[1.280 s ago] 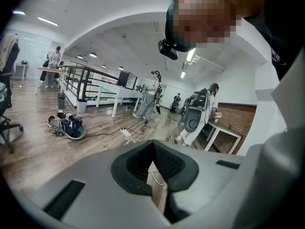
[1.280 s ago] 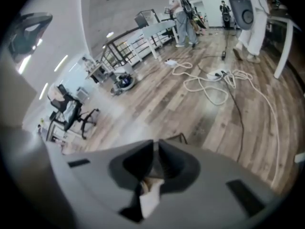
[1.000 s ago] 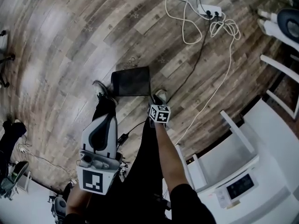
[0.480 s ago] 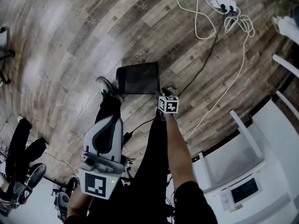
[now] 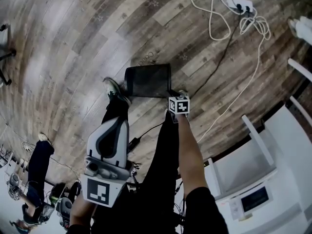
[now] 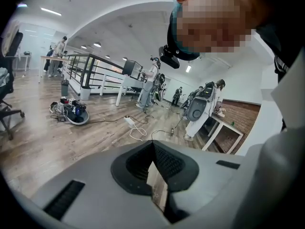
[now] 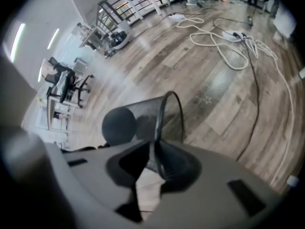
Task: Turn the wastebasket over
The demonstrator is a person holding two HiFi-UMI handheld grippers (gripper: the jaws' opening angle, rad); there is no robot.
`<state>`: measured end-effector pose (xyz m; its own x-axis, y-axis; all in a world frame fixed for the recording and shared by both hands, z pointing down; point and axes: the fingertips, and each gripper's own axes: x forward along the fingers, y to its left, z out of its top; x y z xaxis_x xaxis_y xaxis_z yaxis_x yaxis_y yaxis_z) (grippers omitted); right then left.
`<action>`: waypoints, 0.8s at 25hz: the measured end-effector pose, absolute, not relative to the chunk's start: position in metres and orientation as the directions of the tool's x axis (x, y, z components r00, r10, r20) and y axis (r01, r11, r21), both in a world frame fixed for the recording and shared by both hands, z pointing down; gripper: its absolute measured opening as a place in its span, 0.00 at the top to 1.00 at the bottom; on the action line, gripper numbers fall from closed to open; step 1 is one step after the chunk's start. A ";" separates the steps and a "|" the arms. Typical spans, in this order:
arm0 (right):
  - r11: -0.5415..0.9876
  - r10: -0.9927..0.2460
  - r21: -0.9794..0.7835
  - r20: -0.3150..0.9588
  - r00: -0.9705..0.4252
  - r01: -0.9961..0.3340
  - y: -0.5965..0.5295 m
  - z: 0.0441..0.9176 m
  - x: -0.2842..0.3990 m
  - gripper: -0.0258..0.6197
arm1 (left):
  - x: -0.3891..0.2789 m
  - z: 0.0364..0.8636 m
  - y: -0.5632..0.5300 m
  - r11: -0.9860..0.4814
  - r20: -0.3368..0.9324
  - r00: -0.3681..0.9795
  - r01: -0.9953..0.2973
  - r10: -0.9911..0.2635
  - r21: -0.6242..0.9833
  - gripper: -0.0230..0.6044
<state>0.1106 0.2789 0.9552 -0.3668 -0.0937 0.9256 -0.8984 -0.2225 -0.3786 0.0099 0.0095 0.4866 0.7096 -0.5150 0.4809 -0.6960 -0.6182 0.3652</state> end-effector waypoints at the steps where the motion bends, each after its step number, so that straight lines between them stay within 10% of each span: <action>1: -0.220 -0.091 -0.385 0.923 -0.374 -0.896 0.277 0.954 0.110 0.83 | 0.009 0.486 0.009 -0.617 0.481 0.709 -0.696 -0.515 0.366 0.91; 20: 0.128 -0.069 -0.561 0.818 -0.572 -0.818 0.222 0.892 0.040 0.89 | -0.031 0.484 -0.008 -0.551 0.496 0.665 -0.744 -0.558 0.379 0.91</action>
